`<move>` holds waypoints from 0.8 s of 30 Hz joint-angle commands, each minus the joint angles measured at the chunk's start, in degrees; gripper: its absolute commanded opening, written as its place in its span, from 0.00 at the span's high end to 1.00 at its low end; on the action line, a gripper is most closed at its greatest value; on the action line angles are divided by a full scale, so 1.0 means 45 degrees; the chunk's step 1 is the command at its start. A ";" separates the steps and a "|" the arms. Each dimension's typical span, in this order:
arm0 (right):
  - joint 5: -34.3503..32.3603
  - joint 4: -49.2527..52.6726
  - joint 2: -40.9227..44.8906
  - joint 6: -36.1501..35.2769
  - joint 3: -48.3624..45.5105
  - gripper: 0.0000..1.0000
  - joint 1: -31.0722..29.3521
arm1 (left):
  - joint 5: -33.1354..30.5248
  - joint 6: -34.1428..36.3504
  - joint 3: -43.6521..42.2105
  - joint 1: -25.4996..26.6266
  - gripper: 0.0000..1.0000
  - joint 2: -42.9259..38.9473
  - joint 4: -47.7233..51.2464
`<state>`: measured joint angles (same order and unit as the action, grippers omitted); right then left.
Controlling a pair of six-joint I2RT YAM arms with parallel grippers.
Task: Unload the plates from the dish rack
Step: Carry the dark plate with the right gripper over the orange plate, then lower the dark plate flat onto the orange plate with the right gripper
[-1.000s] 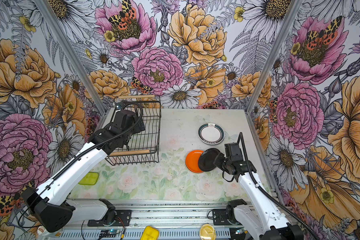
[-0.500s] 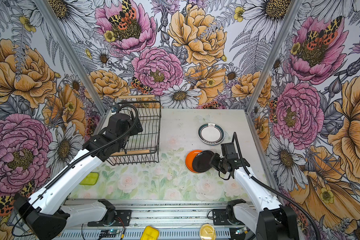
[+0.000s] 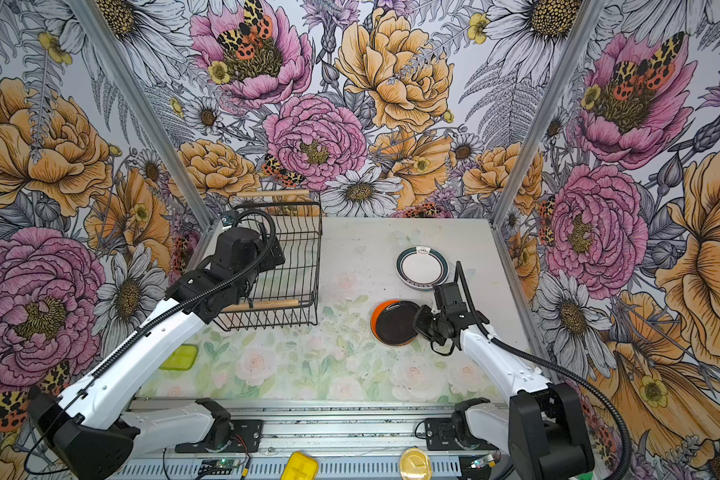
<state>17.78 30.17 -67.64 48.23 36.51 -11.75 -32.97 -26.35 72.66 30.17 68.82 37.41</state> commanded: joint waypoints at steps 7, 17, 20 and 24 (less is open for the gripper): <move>-0.0930 0.0423 -0.0142 -0.0119 0.0639 0.55 -0.0447 | 0.0495 0.0281 -0.0281 -0.0317 0.01 -0.0361 -0.0263; -0.2314 0.1385 -0.1189 -0.0648 0.1585 0.52 -0.1147 | 0.0677 0.0269 -0.0285 -0.0387 0.01 -0.0301 -0.0247; -0.2851 0.1799 -0.1658 -0.0761 0.1941 0.50 -0.1438 | 0.0686 0.0249 -0.0346 -0.0467 0.01 -0.0365 -0.0247; -0.3437 0.2104 -0.2126 -0.0905 0.2252 0.47 -0.1815 | 0.0765 0.0231 -0.0434 -0.0589 0.01 -0.0481 -0.0250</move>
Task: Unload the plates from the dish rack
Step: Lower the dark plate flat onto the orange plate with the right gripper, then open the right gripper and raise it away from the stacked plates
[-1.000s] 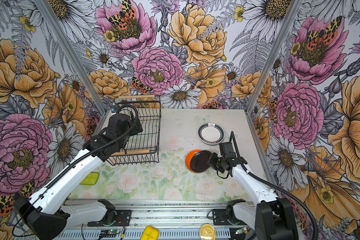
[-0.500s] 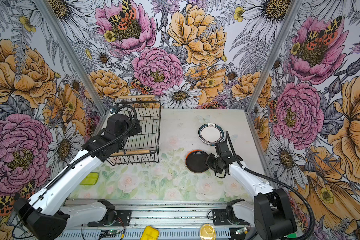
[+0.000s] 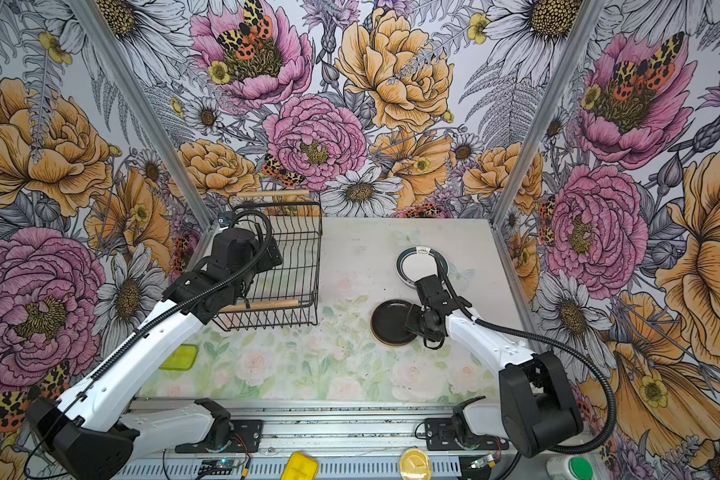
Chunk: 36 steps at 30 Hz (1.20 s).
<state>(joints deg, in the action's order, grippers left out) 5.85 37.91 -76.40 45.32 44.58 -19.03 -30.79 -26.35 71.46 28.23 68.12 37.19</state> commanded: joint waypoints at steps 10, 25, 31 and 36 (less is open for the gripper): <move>-0.1647 0.0931 -0.0744 -0.0398 0.1146 0.42 -0.0677 | 0.0343 0.0334 -0.0301 -0.0418 0.01 -0.0493 -0.0198; -0.2484 0.1343 -0.2053 -0.0782 0.2236 0.38 -0.1444 | -0.0013 0.0845 -0.0560 -0.0921 0.01 -0.0999 -0.0257; -0.2529 0.1370 -0.2455 -0.0801 0.2379 0.38 -0.1670 | 0.0061 0.0877 -0.0597 -0.1003 0.01 -0.0982 -0.0236; -0.3735 0.2365 -0.2104 -0.0944 0.2738 0.32 -0.1692 | -0.0031 0.1139 -0.0701 -0.1077 0.01 -0.1094 -0.0457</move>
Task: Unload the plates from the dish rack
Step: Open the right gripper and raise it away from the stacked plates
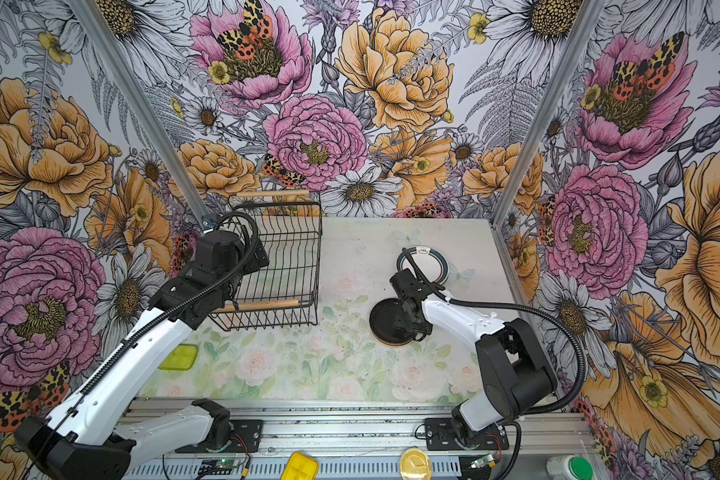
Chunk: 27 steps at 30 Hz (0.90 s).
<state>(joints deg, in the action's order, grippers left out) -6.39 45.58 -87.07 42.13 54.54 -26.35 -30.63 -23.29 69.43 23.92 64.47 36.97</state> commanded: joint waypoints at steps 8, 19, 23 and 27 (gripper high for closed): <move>-0.3155 0.1514 0.1061 -0.0921 0.2056 0.30 -0.0044 | -0.0570 0.0734 -0.0027 -0.0737 0.01 -0.0306 -0.0600; -0.6816 0.0155 0.1962 -0.3986 0.6054 0.01 0.0815 | -0.1288 0.2740 -0.1134 -0.2319 0.01 0.0024 -0.4051; -0.8020 -0.1533 0.2828 -0.3984 0.5971 0.00 0.1397 | -0.2183 0.2898 -0.2086 -0.2700 0.01 -0.0428 -0.5233; -0.7262 -0.2169 0.3525 -0.4173 0.5306 0.01 0.2158 | -0.0779 0.1315 -0.0798 -0.3155 0.01 -0.1119 -0.1280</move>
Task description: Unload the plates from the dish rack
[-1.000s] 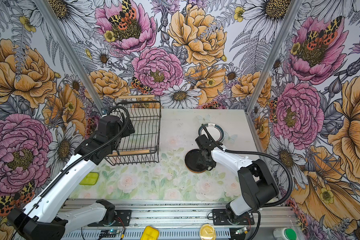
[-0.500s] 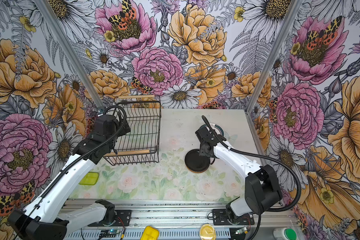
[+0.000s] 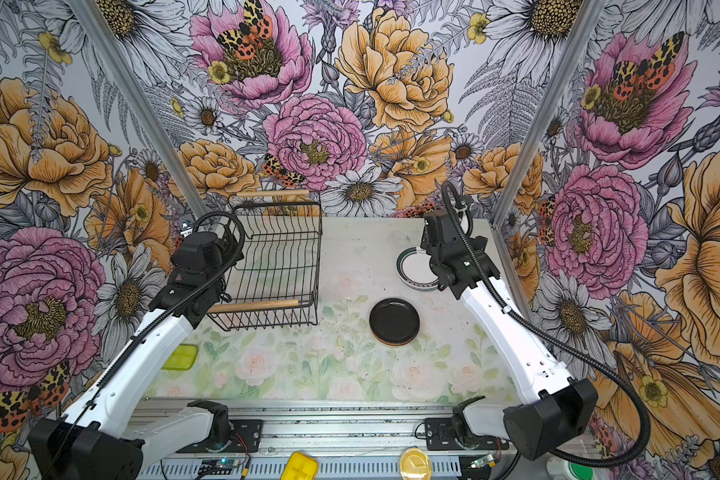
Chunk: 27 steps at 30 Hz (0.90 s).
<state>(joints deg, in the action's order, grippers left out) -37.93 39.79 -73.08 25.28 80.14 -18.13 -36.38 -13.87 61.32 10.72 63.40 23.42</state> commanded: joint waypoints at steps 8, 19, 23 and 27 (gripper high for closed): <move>0.2092 -0.0857 0.0765 -0.0924 -0.1987 0.00 0.0843 | 0.0841 -0.2963 0.1548 -0.1790 0.01 -0.2095 0.5903; 0.2724 -0.0553 0.2406 -0.0640 -0.4212 0.01 0.0982 | 0.1496 -0.3228 0.1309 -0.6322 0.01 0.0471 0.5811; 0.2846 -0.0444 0.2760 -0.0453 -0.4390 0.00 0.1058 | 0.2049 -0.3019 0.1045 -0.7014 0.01 0.1456 0.5776; 0.2890 -0.0454 0.2914 -0.0337 -0.4400 0.00 0.1119 | 0.1802 -0.3081 0.0882 -0.6496 0.01 0.2347 0.5752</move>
<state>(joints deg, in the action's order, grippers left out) -25.58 37.47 -60.93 22.87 60.88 -13.41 -29.52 -27.14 66.24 -19.77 71.92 49.17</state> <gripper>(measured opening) 0.995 0.987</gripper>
